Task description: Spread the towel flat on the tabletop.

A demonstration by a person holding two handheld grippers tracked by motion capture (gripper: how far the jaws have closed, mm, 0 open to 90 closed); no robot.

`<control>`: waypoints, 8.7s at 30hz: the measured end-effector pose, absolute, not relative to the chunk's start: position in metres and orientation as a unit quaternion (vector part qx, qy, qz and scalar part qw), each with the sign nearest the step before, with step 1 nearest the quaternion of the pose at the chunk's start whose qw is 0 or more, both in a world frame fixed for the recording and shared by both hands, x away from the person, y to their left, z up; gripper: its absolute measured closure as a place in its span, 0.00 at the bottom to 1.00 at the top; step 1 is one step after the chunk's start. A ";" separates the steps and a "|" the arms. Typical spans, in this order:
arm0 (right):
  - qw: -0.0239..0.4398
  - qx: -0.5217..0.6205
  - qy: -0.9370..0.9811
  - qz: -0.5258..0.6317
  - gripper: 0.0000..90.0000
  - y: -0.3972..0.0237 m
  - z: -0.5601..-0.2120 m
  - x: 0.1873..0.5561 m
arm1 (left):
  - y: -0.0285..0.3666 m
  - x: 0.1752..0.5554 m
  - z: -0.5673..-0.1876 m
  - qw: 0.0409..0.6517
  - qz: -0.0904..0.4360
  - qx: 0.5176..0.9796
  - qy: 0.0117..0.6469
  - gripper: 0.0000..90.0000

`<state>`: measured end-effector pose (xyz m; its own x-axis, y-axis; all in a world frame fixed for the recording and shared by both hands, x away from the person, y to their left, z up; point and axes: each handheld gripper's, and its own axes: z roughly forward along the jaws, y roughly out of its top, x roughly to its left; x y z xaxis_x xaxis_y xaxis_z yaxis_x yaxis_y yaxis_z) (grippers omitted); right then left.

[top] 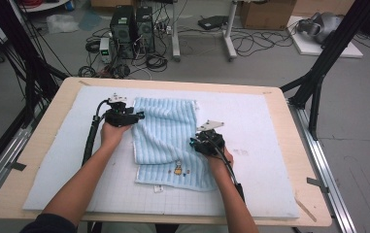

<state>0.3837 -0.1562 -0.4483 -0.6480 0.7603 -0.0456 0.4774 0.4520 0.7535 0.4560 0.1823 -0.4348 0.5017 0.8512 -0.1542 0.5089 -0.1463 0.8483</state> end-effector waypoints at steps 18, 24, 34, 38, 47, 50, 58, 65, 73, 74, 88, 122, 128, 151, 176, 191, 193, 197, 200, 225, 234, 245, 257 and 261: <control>0.267 0.448 0.767 0.374 0.71 -0.193 -0.438 0.398 | 0.161 0.415 -0.445 0.435 0.140 0.781 0.426 0.43; 0.231 0.417 0.786 0.394 0.55 -0.201 -0.433 0.380 | 0.139 0.409 -0.450 0.397 0.180 0.813 0.385 0.44; 0.223 0.413 0.785 0.405 0.54 -0.206 -0.432 0.370 | 0.140 0.426 -0.450 0.405 0.200 0.802 0.391 0.95; 0.213 0.409 0.793 0.398 0.54 -0.198 -0.437 0.372 | 0.153 0.444 -0.449 0.418 0.199 0.776 0.429 0.95; 0.222 0.405 0.810 0.360 0.95 -0.183 -0.448 0.385 | 0.161 0.470 -0.449 0.431 0.202 0.756 0.449 0.94; 0.250 0.430 0.795 0.347 0.95 -0.187 -0.449 0.390 | 0.160 0.476 -0.449 0.435 0.205 0.753 0.450 0.95; 0.252 0.440 0.783 0.359 0.63 -0.192 -0.444 0.386 | 0.165 0.469 -0.445 0.453 0.156 0.748 0.459 0.48; 0.254 0.440 0.779 0.367 0.38 -0.198 -0.440 0.367 | 0.171 0.434 -0.433 0.487 0.170 0.752 0.410 0.37; 0.244 0.421 0.778 0.398 0.34 -0.207 -0.435 0.333 | 0.177 0.380 -0.431 0.497 0.175 0.753 0.394 0.28; 0.239 0.419 0.780 0.398 0.34 -0.207 -0.435 0.328 | 0.178 0.375 -0.432 0.500 0.172 0.753 0.392 0.26; 0.189 0.383 0.811 0.400 0.64 -0.200 -0.440 0.298 | 0.170 0.328 -0.450 0.471 0.111 0.810 0.333 0.58; 0.056 0.256 0.879 0.398 0.78 -0.176 -0.434 0.245 | 0.207 0.262 -0.444 0.458 0.047 0.842 0.280 0.93; 0.094 0.290 0.862 0.405 0.57 -0.159 -0.435 0.261 | 0.211 0.275 -0.439 0.491 0.088 0.803 0.326 0.56; -0.016 0.209 0.892 0.401 0.85 -0.146 -0.442 0.262 | 0.198 0.297 -0.443 0.485 0.092 0.797 0.348 0.52; 0.088 0.344 0.873 0.333 0.96 -0.178 -0.434 0.270 | 0.214 0.246 -0.445 0.422 0.067 0.856 0.291 0.95; 0.151 0.407 0.810 0.394 0.69 -0.185 -0.433 0.297 | 0.237 0.294 -0.428 0.479 0.098 0.789 0.372 0.62; 0.141 0.409 0.816 0.383 0.74 -0.179 -0.437 0.307 | 0.236 0.307 -0.427 0.485 0.099 0.781 0.381 0.62; 0.125 0.395 0.833 0.366 0.94 -0.172 -0.443 0.313 | 0.231 0.323 -0.424 0.498 0.100 0.768 0.391 0.62; 0.121 0.376 0.850 0.349 0.96 -0.172 -0.440 0.309 | 0.227 0.330 -0.425 0.495 0.102 0.770 0.390 0.61; 0.195 0.439 0.802 0.354 0.50 -0.167 -0.439 0.428 | 0.225 0.354 -0.437 0.508 0.124 0.754 0.397 0.46; 0.209 0.423 0.822 0.319 0.95 -0.148 -0.441 0.451 | 0.230 0.355 -0.439 0.508 0.123 0.750 0.406 0.46; 0.257 0.478 0.787 0.294 0.71 -0.157 -0.439 0.463 | 0.232 0.356 -0.440 0.507 0.125 0.746 0.413 0.45; 0.241 0.452 0.787 0.343 0.61 -0.185 -0.412 0.423 | 0.231 0.390 -0.430 0.522 0.134 0.715 0.445 0.47; 0.229 0.444 0.794 0.347 0.58 -0.196 -0.409 0.408 | 0.222 0.411 -0.426 0.535 0.130 0.703 0.450 0.48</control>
